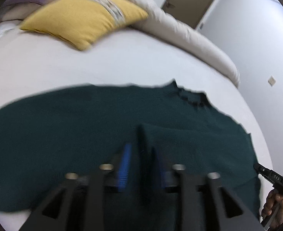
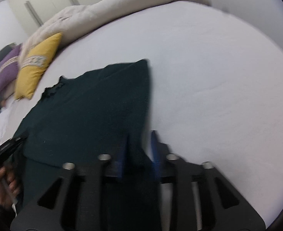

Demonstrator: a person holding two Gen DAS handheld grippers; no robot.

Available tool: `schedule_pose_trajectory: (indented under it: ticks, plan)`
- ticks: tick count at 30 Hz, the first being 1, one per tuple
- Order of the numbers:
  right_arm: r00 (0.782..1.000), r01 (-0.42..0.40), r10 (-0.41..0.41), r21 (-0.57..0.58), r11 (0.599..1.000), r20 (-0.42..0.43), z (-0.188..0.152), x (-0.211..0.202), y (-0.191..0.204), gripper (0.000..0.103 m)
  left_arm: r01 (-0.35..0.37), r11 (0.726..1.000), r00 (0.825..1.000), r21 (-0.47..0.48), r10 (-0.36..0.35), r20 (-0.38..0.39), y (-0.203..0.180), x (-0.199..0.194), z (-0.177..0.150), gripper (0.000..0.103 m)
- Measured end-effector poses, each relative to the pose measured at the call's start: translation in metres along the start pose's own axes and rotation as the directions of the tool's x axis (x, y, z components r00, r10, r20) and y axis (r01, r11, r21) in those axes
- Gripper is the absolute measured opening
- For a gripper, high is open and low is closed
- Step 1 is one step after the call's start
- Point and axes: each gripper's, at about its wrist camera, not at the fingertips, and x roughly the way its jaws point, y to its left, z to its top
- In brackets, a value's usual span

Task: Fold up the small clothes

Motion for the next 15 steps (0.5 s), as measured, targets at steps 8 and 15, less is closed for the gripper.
schedule_pose_trajectory:
  ticks: [8,15]
  plan:
    - [0.988,-0.096,0.111,-0.130,0.987,0.111,-0.032,-0.084,0.093,0.058,-0.234,0.928,0.950,-0.289,0.282,0.136,0.185,-0.146,-0.030,0.071]
    - [0.974,-0.221,0.228,-0.243,0.945,0.005,-0.082,-0.093,0.178,0.058,-0.401,0.723,0.861,-0.563,0.507,0.038,0.340,-0.213,-0.080,0.066]
